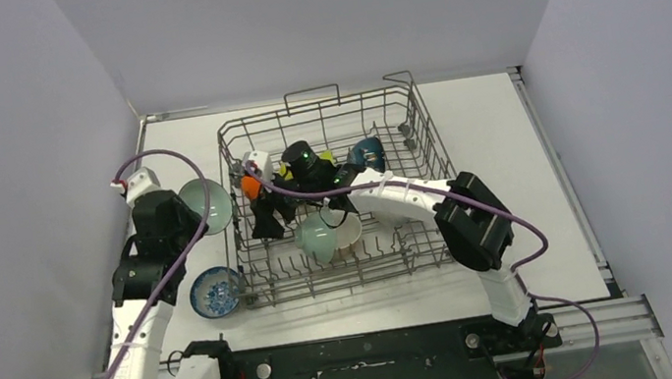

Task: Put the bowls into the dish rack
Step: Move the dish rack to the center of the board.

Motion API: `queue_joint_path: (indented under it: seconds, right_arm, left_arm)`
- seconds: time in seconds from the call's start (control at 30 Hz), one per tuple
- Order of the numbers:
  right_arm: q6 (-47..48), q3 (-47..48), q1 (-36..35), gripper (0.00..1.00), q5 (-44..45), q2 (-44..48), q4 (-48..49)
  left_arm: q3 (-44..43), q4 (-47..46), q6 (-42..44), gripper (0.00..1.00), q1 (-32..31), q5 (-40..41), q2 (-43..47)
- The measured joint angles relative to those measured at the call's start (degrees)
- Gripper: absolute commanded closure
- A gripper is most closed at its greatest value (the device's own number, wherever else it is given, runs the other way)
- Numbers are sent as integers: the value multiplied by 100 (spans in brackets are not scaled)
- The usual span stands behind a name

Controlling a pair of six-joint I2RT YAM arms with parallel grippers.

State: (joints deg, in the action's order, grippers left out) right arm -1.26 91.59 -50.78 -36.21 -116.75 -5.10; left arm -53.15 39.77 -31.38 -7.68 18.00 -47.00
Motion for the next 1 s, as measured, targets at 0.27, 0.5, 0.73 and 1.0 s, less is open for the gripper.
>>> queue_joint_path:
  seconds: [0.27, 0.5, 0.73, 1.0]
  right_arm:
    - [-435, -144, -26, 28, -343, 175, 723]
    - [-706, 378, -26, 31, -442, -398, 973]
    - [-817, 765, -31, 39, -629, -1040, 1001]
    - [-802, 1021, -114, 44, -664, -1231, 828]
  left_arm:
    - [-26, 72, -275, 100, 380, -490, -197]
    - [-22, 26, -535, 100, 1091, -1263, -321]
    - [92, -13, -595, 100, 1325, -1731, -369]
    - [177, -70, -595, 100, 1357, -1950, -398]
